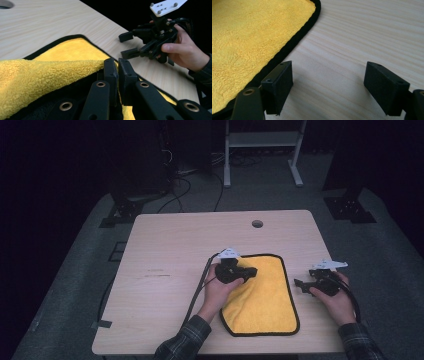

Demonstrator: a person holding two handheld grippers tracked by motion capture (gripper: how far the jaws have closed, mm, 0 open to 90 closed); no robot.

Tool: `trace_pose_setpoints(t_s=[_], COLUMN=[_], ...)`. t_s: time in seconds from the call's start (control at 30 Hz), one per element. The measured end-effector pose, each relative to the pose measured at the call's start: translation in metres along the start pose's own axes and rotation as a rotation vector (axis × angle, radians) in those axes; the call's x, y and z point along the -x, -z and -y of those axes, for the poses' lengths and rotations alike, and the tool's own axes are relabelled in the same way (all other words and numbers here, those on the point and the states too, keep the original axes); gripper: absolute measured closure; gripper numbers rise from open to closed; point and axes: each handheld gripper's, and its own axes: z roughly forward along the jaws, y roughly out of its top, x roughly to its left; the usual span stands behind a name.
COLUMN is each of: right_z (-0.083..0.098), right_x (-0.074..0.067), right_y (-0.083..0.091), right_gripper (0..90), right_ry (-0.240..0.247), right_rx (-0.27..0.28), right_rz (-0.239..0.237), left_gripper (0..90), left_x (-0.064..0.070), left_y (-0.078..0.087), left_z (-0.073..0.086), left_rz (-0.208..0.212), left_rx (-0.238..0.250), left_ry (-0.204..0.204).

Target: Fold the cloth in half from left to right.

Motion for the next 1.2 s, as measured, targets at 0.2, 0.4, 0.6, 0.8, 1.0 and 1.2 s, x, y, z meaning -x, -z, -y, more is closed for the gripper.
trace_pose_setpoints(t_s=[0.2,0.4,0.6,0.8,1.0,1.2], right_z=[0.0,0.0,0.0,0.0,0.0,0.0], right_x=[0.0,0.0,0.0,0.0,0.0,0.0], right_y=[0.0,0.0,0.0,-0.001,0.0,0.0], right_gripper=[21.9,21.9,21.6,21.6,21.6,21.6], right_ry=[0.0,0.003,0.008,0.011,0.013,0.011], right_rx=[0.0,0.0,0.001,0.0,0.0,-0.001], right_rz=[-0.001,-0.002,-0.005,-0.006,-0.009,-0.009], left_gripper=[85.4,85.4,85.3,72.5,63.0,58.2], left_x=[0.01,0.016,0.017,0.019,0.018,0.007], left_y=[-0.025,-0.054,-0.079,-0.094,-0.074,-0.029], left_z=[-0.005,-0.004,-0.002,-0.001,-0.01,-0.006], left_rz=[0.035,0.063,0.063,0.073,0.047,-0.031], left_rx=[-0.019,-0.058,-0.081,-0.103,-0.078,-0.072], left_ry=[0.001,-0.006,0.012,0.018,-0.023,-0.052])
